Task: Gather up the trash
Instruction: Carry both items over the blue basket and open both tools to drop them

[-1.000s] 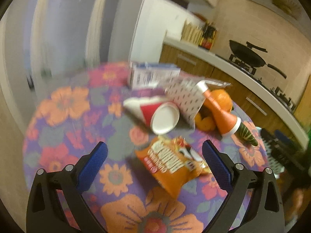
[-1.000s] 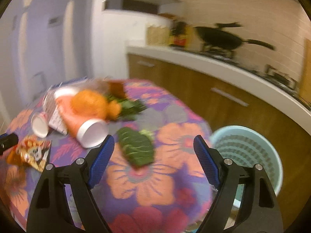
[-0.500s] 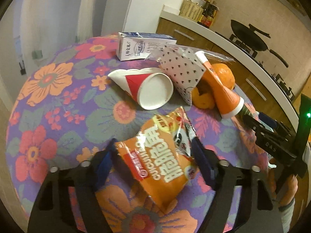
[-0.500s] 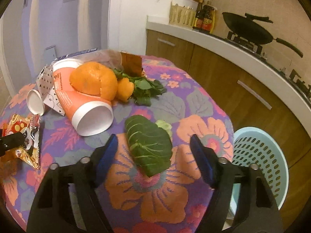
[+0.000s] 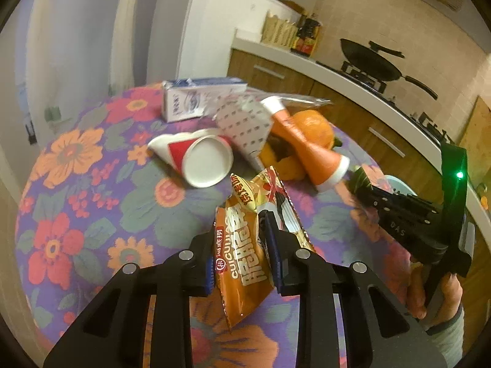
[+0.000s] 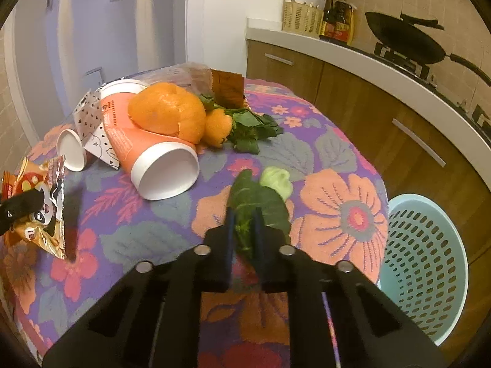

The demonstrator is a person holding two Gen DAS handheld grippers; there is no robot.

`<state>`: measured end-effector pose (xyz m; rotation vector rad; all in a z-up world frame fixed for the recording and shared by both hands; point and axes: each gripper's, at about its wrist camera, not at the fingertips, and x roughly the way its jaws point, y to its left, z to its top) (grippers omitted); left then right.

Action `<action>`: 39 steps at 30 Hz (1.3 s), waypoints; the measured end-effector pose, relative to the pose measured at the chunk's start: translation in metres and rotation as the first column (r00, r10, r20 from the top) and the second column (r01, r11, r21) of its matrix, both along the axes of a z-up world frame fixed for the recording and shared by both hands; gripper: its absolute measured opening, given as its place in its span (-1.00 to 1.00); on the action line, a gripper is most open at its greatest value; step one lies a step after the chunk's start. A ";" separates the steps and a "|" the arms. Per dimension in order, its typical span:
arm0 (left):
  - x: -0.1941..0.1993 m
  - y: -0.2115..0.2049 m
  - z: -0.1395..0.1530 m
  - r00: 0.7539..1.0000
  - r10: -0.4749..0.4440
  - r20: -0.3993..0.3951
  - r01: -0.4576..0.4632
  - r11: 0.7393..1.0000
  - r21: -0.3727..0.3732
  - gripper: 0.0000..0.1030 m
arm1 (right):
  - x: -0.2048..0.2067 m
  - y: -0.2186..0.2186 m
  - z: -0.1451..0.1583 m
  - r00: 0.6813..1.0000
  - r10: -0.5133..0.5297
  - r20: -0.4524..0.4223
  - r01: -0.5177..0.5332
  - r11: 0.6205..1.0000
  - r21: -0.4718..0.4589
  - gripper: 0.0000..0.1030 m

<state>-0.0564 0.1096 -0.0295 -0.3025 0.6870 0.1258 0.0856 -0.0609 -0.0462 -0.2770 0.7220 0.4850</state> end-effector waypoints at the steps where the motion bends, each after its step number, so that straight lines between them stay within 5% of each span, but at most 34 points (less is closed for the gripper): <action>1: 0.000 -0.006 0.004 1.000 -0.014 0.011 0.014 1.000 0.009 -0.51 | -0.001 -0.002 0.001 1.000 -0.003 0.006 0.003 1.000 0.008 -0.92; 9: 0.023 -0.052 0.033 0.988 -0.129 0.082 0.127 0.991 0.033 -0.51 | -0.005 -0.044 0.028 0.997 -0.055 0.047 0.049 0.992 0.115 -0.94; 19: 0.091 -0.144 0.058 0.937 -0.319 0.142 0.312 0.947 0.072 -0.51 | 0.008 -0.141 0.044 0.966 -0.251 0.069 0.235 0.955 0.180 -0.94; 24: 0.132 -0.196 0.052 0.912 -0.391 0.121 0.381 0.919 0.102 -0.51 | 0.023 -0.192 0.026 0.930 -0.367 0.012 0.360 0.916 0.178 -0.94; 27: 0.158 -0.220 0.037 0.903 -0.422 0.075 0.420 0.906 0.044 -0.51 | 0.031 -0.217 0.010 0.906 -0.422 -0.041 0.422 0.891 0.168 -0.94; 39: 0.225 -0.282 -0.015 0.861 -0.500 -0.088 0.506 0.861 0.051 -0.44 | 0.060 -0.273 -0.047 0.830 -0.500 -0.248 0.548 0.815 0.191 -0.94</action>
